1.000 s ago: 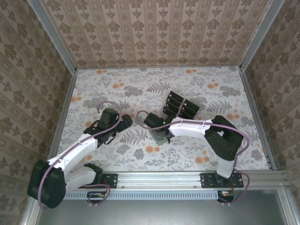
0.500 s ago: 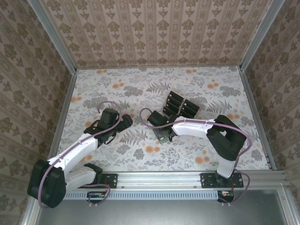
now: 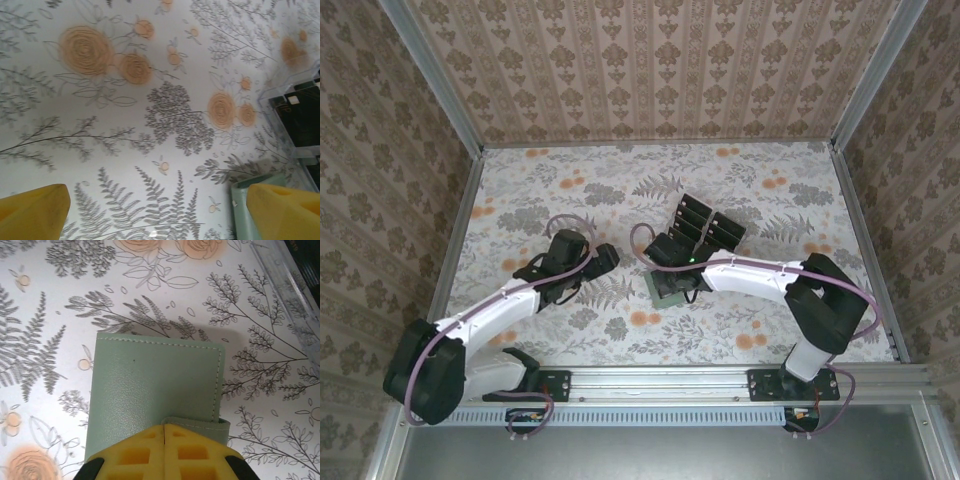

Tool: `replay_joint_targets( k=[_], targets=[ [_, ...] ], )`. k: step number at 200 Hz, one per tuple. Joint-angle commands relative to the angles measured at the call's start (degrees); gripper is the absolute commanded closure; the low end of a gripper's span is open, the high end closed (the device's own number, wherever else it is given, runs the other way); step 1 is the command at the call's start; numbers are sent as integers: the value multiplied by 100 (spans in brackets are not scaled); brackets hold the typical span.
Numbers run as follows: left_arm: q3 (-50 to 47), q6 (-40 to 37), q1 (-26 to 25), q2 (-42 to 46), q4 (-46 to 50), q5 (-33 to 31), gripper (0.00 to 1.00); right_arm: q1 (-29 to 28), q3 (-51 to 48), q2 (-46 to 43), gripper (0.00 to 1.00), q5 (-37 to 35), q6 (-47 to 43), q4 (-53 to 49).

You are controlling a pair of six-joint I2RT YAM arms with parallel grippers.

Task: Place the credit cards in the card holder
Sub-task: Pick up the card holder from the center of the table.

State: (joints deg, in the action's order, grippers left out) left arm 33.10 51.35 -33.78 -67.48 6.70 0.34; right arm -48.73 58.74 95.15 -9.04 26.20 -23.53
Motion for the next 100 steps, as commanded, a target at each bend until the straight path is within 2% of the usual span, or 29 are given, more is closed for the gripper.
replay_joint_targets(
  k=[1, 54, 100],
  targets=[
    [136, 194, -122, -117, -487, 148, 0, 30, -73, -223, 100, 324, 331, 184],
    [-43, 483, -378, -352, -1150, 230, 0, 202, -202, -499, 100, 791, 752, 558],
    [-338, 803, -614, -395, -1991, 197, 5, 371, -209, -735, 100, 1108, 1019, 779]
  ],
)
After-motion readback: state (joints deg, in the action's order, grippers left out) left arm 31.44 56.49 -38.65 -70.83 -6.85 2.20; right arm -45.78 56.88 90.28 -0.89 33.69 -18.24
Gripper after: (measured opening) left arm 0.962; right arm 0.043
